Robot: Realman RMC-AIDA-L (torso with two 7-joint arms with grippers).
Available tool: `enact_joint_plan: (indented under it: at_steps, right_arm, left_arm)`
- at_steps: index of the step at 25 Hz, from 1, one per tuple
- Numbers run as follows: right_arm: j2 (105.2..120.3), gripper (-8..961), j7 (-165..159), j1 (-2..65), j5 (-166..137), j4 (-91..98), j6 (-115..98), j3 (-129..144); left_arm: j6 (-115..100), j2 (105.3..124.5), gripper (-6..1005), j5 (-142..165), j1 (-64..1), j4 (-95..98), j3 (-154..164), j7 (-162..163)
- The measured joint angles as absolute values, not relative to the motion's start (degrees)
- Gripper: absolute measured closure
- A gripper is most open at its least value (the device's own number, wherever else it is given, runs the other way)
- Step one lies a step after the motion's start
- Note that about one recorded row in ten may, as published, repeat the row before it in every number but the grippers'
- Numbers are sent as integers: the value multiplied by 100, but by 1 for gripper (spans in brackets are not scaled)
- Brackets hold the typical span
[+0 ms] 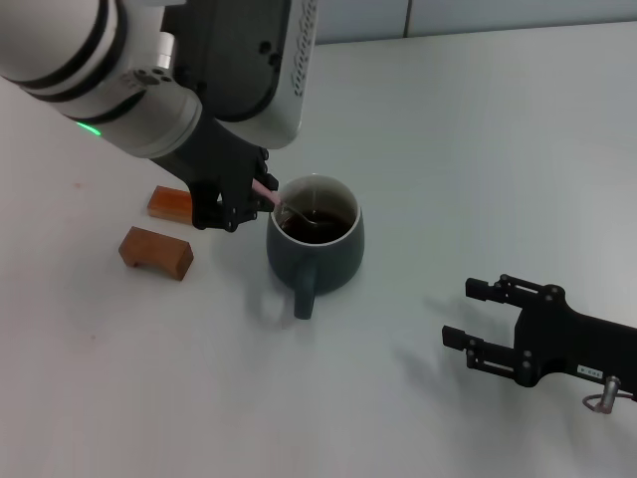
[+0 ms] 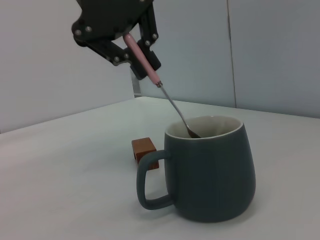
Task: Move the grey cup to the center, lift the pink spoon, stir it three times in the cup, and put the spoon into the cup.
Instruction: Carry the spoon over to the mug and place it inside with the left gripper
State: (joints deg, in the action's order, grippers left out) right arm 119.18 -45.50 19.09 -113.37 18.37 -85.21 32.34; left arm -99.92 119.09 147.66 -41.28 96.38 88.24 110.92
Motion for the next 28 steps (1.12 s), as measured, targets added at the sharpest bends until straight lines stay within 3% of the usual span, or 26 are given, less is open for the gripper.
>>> enact_joint_plan:
  at_steps: [28]
  right_arm:
    - [11911,243,-4562,1940,-11338,1775,-8498,3232]
  left_arm:
    - [-9673,11918,856,14980,-4602,9108,9644,11238]
